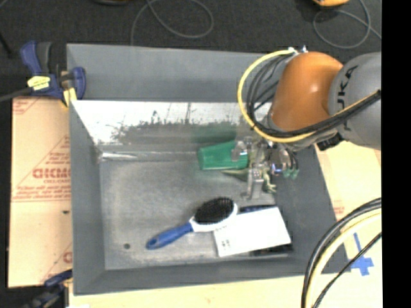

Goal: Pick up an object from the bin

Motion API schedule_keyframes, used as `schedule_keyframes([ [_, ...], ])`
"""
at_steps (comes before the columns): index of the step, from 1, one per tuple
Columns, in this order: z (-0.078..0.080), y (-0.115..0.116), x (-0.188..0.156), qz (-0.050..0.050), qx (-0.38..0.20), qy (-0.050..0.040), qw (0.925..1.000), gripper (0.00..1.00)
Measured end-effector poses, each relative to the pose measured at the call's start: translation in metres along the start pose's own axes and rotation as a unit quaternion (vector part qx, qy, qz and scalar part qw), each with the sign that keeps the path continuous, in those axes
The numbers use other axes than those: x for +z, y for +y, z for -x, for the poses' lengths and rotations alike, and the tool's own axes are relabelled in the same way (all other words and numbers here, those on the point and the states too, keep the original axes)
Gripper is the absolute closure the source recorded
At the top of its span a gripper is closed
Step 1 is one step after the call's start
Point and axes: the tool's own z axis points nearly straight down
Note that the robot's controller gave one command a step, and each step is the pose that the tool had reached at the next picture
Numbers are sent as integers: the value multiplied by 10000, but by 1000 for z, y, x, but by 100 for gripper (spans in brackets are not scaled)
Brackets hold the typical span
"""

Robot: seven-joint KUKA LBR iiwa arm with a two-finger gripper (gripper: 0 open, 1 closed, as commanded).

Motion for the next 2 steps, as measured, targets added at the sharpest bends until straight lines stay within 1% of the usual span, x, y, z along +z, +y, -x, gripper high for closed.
schedule_keyframes([
  [1,-8,19,36,-6,-714,-38,9974,0],
  [2,-19,31,94,-10,-1154,-52,9933,0],
])
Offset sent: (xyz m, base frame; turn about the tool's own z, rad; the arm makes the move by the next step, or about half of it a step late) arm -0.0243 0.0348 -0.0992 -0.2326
